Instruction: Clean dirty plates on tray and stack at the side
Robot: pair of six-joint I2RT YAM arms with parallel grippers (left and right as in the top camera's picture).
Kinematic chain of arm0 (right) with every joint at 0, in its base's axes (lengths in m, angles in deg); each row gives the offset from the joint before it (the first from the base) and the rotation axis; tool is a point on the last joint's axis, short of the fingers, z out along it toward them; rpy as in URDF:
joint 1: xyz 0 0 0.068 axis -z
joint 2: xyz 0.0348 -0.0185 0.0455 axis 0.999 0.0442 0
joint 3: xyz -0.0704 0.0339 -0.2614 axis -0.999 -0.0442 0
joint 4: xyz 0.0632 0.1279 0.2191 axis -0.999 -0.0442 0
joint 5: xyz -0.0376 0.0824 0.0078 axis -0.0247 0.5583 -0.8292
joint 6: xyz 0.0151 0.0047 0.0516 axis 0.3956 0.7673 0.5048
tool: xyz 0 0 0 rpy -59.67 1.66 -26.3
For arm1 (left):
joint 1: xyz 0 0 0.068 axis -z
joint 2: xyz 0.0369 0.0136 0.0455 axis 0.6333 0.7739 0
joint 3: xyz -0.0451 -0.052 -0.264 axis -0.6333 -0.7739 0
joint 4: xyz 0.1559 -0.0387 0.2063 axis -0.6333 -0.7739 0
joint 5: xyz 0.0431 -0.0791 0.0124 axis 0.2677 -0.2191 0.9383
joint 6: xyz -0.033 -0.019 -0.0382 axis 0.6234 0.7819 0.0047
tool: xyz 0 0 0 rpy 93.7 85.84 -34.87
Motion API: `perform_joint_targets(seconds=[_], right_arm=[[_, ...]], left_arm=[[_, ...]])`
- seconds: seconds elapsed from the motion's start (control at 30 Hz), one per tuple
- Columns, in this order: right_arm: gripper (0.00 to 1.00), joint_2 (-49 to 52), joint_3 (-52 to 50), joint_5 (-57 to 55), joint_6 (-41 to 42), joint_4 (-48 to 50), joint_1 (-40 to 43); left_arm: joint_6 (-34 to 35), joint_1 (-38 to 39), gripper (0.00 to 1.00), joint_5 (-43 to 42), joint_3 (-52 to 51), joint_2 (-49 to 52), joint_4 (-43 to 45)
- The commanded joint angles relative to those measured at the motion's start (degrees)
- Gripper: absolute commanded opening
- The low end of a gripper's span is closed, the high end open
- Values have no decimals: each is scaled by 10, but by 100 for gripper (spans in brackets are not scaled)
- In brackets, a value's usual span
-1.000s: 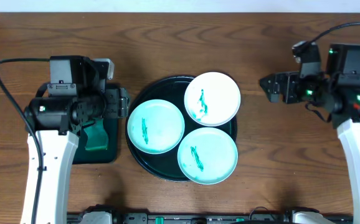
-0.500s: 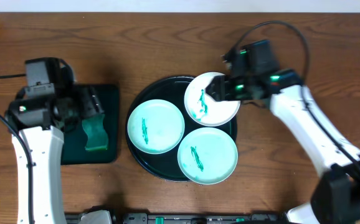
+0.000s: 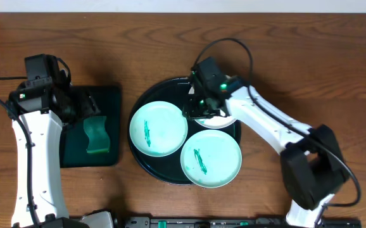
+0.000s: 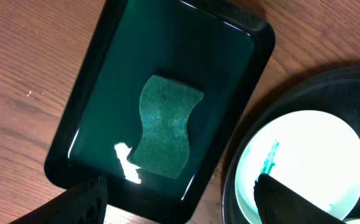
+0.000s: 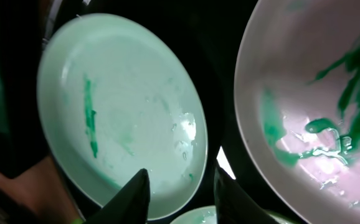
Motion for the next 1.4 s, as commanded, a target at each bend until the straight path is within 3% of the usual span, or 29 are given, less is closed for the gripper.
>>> perform_joint_targets(seconds=[0.0, 0.5, 0.87, 1.03, 1.1, 1.23, 1.37], right_arm=[[29, 30, 34, -40, 12, -19, -17], [20, 107, 37, -37, 11, -8, -24], [1, 121, 37, -48, 14, 11, -32], [1, 122, 37, -48, 13, 11, -32], [1, 122, 37, -48, 13, 11, -32], [1, 122, 37, -48, 6, 13, -32], [1, 122, 37, -45, 2, 15, -32]], left_arm=[[5, -3, 76, 24, 14, 2, -3], [5, -3, 76, 37, 4, 4, -3], [-9, -3, 76, 37, -9, 67, -3], [-21, -3, 70, 37, -9, 123, -3], [-29, -3, 64, 37, -9, 148, -3], [-78, -3, 42, 37, -9, 202, -1], [-83, -3, 38, 36, -9, 247, 15]])
